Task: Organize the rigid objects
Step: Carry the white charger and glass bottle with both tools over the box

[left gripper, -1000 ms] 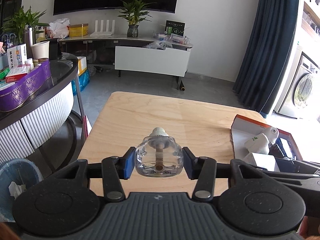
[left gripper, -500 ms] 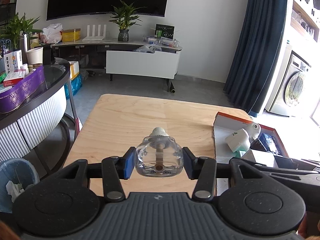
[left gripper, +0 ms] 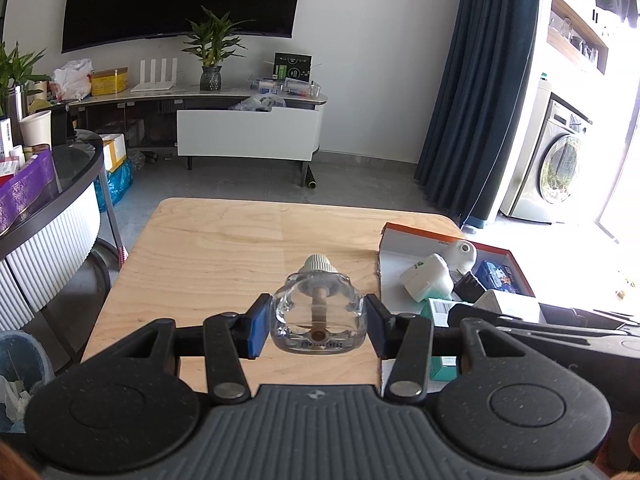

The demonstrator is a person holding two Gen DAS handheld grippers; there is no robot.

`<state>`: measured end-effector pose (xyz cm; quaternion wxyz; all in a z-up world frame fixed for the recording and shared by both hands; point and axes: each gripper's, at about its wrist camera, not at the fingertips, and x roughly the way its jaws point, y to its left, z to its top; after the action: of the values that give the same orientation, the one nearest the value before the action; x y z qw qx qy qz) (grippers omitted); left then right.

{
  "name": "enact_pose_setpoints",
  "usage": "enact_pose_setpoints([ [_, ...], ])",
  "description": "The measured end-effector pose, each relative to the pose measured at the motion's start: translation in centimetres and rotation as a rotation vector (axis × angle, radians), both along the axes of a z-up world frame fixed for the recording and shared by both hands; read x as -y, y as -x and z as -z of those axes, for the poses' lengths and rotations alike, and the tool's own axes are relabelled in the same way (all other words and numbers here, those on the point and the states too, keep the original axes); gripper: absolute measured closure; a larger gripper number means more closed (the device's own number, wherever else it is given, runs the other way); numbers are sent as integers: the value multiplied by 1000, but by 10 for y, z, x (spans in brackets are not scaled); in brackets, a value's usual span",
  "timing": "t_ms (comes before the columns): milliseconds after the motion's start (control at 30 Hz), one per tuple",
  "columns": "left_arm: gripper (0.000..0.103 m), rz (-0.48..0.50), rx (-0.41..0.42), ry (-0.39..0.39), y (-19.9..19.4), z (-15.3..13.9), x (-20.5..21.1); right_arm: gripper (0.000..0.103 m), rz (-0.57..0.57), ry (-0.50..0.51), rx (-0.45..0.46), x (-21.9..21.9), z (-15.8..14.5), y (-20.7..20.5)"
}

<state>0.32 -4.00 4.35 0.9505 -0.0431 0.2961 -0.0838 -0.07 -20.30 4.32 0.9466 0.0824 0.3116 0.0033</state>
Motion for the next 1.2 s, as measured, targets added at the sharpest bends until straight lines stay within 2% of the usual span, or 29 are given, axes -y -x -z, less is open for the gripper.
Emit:
enact_pose_setpoints([
  [1200, 54, 164, -16, -20, -12, 7, 53, 21, 156, -6, -21, 65, 8, 15],
])
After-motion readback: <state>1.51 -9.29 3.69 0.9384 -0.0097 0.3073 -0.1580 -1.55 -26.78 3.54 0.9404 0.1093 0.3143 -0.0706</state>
